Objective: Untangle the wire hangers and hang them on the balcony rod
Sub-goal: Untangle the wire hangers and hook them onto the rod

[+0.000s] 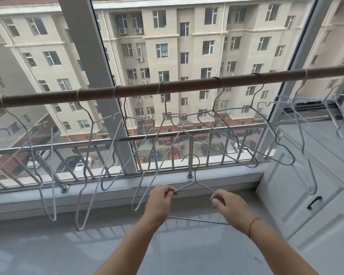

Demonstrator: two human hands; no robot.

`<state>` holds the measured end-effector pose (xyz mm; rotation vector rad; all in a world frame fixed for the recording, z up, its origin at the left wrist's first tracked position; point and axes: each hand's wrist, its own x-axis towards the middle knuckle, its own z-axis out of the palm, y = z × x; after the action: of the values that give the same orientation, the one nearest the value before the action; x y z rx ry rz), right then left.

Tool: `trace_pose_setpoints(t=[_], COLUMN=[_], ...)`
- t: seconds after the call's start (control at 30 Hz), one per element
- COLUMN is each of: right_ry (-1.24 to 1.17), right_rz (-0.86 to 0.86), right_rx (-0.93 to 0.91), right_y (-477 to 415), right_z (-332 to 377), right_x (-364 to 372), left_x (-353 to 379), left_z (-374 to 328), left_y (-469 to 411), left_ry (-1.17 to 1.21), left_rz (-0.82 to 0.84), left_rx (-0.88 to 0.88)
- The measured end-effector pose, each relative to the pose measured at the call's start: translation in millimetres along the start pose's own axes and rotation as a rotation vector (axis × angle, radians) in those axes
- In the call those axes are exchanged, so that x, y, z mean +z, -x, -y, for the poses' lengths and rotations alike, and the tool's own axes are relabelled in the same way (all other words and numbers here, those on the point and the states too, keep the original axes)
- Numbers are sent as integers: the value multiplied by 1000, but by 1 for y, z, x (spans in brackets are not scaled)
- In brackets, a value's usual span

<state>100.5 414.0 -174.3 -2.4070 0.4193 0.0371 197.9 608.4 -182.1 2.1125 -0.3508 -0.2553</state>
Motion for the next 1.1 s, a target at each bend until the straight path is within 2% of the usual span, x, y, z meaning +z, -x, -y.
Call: trace_pose_setpoints(t=[0.17, 0.23, 0.33, 0.43, 0.57, 0.7, 0.93, 1.1], right_ry=[-309, -391, -459, -483, -550, -684, -758, -744], right_rz=[53, 58, 16, -56, -149, -137, -147, -226], right_rx=[16, 7, -38, -84, -147, -176, -276, -359], right_y=[41, 56, 70, 76, 78, 78, 57, 31], right_z=[15, 25, 38, 49, 62, 75, 103, 126], right_x=[-19, -22, -22, -24, -31, -44, -64, -79], left_x=[14, 23, 34, 39, 30, 22, 0, -17], left_z=[-18, -30, -60, -89, -120, -133, -160, -182], left_y=[1, 10, 34, 55, 70, 72, 58, 35], left_ry=[-35, 54, 375, 591, 815, 878, 881, 894], left_rz=[-190, -276, -183, -44, -9, -23, -92, -120], left_rx=[23, -8, -84, -52, -6, 9, 134, 207])
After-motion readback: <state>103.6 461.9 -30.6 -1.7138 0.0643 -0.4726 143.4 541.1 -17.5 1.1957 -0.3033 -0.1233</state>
